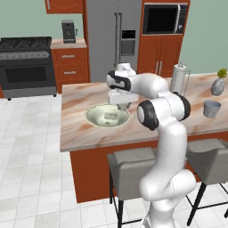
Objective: There are four ice cubes in the ice bowl. Place two ice cubes in each glass of water.
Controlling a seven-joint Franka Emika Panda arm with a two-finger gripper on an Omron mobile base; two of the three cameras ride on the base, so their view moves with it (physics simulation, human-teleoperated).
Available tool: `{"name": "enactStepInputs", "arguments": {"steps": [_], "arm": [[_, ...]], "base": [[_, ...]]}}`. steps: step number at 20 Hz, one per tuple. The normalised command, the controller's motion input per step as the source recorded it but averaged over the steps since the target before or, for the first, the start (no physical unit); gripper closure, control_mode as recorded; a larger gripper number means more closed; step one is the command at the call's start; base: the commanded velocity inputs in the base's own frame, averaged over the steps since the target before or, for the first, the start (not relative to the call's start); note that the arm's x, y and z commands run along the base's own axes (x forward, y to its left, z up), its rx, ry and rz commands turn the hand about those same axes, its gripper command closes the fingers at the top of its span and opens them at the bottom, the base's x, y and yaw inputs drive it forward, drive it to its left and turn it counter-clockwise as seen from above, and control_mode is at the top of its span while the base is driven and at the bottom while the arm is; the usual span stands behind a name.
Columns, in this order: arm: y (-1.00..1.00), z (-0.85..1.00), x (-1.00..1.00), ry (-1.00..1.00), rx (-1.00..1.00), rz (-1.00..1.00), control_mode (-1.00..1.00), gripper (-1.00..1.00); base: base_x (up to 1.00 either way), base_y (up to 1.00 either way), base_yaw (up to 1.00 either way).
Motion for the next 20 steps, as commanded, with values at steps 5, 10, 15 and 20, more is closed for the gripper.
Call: {"name": "enactStepInputs", "arguments": {"steps": [5,10,15,20], "arm": [[-0.49,0.40,-0.33,-0.01,0.00,-0.27,-1.00,1.00],[-0.53,0.17,-0.37,0.00,0.00,-0.28,-1.00,1.00],[-0.49,0.01,-0.31,0.00,0.00,-0.36,-1.00,1.00],[-0.47,0.00,-0.07,0.00,-0.08,-0.49,-1.00,1.00]], "base": [[0.00,0.00,0.00],[0.00,0.00,0.00],[0.00,0.00,0.00],[0.00,0.00,0.00]]}}
